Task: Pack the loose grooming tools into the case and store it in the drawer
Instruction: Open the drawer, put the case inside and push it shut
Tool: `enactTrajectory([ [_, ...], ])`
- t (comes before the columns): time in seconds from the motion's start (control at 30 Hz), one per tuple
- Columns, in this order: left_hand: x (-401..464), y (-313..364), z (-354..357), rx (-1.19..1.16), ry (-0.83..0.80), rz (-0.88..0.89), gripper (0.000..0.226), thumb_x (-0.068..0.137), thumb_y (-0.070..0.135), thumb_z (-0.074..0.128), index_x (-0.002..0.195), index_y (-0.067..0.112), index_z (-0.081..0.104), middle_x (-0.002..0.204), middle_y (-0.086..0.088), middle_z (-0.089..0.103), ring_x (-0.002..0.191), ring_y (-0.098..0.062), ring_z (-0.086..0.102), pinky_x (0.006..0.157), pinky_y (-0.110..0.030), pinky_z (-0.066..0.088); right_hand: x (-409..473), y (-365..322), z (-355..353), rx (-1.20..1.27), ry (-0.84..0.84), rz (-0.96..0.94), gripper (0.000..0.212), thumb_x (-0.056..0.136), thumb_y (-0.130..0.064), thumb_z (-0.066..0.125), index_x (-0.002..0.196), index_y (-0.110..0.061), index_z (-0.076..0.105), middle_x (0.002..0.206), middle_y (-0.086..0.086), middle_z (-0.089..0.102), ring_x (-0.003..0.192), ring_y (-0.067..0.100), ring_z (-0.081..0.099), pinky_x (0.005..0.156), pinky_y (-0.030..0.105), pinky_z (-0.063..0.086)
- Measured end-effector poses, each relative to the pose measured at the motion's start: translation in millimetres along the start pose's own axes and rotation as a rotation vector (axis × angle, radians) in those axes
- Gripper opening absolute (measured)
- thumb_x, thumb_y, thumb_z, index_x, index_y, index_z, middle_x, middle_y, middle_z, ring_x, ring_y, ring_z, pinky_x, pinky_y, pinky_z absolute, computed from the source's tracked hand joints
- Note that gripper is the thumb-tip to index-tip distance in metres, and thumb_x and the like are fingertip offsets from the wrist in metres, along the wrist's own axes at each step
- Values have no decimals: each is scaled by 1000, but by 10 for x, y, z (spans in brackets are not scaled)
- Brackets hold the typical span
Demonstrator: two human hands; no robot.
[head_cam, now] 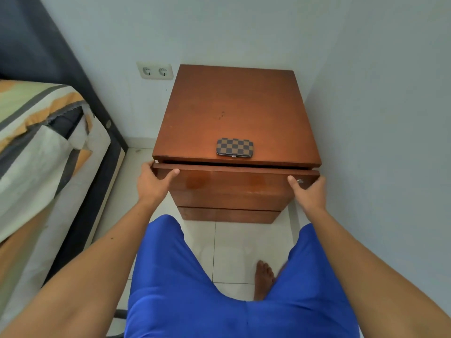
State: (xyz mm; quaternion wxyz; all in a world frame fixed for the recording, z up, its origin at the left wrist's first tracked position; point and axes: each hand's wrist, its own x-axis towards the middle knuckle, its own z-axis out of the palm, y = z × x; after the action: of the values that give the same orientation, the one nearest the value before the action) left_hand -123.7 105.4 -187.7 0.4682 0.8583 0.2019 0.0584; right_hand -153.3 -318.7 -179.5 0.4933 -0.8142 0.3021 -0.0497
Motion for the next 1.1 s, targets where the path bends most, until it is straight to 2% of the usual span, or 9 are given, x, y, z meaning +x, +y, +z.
enactTrajectory([
  [0.13, -190, -38, -55, -3, -2, 3, 91, 81, 58, 84, 148, 14, 42, 141, -7, 60, 128, -26, 59, 106, -39, 50, -147, 55, -39, 35, 0, 4, 120, 66, -71, 84, 155, -11, 30, 155, 9, 49, 142, 30, 50, 119, 51, 42],
  [0.27, -370, -134, -109, 6, 9, 3, 89, 82, 58, 83, 149, 15, 41, 145, -6, 58, 131, -26, 58, 108, -39, 50, -336, 110, -53, 89, -7, 38, 123, 67, -71, 85, 158, -13, 25, 156, 8, 47, 142, 28, 49, 120, 47, 41],
  [0.37, -531, -223, -139, 1, 11, 1, 89, 83, 59, 81, 150, 17, 40, 147, -6, 56, 134, -28, 56, 111, -42, 49, -502, 178, -85, 104, 8, 51, 126, 63, -76, 82, 156, -14, 25, 154, 9, 47, 140, 30, 51, 118, 50, 44],
  [0.6, -1013, -348, -208, -4, 34, 44, 80, 91, 50, 77, 151, 17, 36, 147, -5, 54, 133, -26, 55, 108, -37, 48, -894, 355, -220, 140, 16, 28, 112, 75, -59, 87, 156, -12, 26, 152, 10, 47, 138, 31, 51, 115, 44, 47],
  [0.9, -1281, -526, -378, 16, 17, 37, 86, 88, 55, 78, 152, 17, 36, 147, -8, 55, 132, -29, 57, 111, -44, 50, -1212, 550, -330, 132, 48, 6, 110, 73, -59, 87, 154, -12, 30, 150, 11, 47, 138, 32, 51, 113, 43, 49],
  [0.97, -1286, -519, -416, 25, -4, 38, 88, 88, 56, 78, 154, 16, 36, 149, -8, 53, 135, -29, 55, 112, -43, 48, -1221, 526, -340, 70, 66, -5, 117, 72, -60, 88, 158, -11, 26, 157, 13, 41, 146, 36, 42, 119, 48, 42],
  [1.03, -1260, -485, -481, 40, -40, 43, 90, 87, 58, 77, 156, 16, 35, 152, -8, 51, 137, -29, 53, 113, -43, 46, -1227, 457, -349, -78, 137, -41, 125, 72, -59, 88, 163, -9, 17, 167, 15, 30, 156, 38, 25, 126, 54, 29],
  [1.1, -1195, -439, -557, 79, -66, 74, 91, 88, 60, 76, 157, 16, 36, 155, -6, 50, 139, -28, 51, 114, -42, 43, -1244, 353, -340, -179, 188, -140, 124, 72, -57, 88, 162, -10, 17, 167, 15, 28, 156, 38, 21, 126, 57, 25],
])
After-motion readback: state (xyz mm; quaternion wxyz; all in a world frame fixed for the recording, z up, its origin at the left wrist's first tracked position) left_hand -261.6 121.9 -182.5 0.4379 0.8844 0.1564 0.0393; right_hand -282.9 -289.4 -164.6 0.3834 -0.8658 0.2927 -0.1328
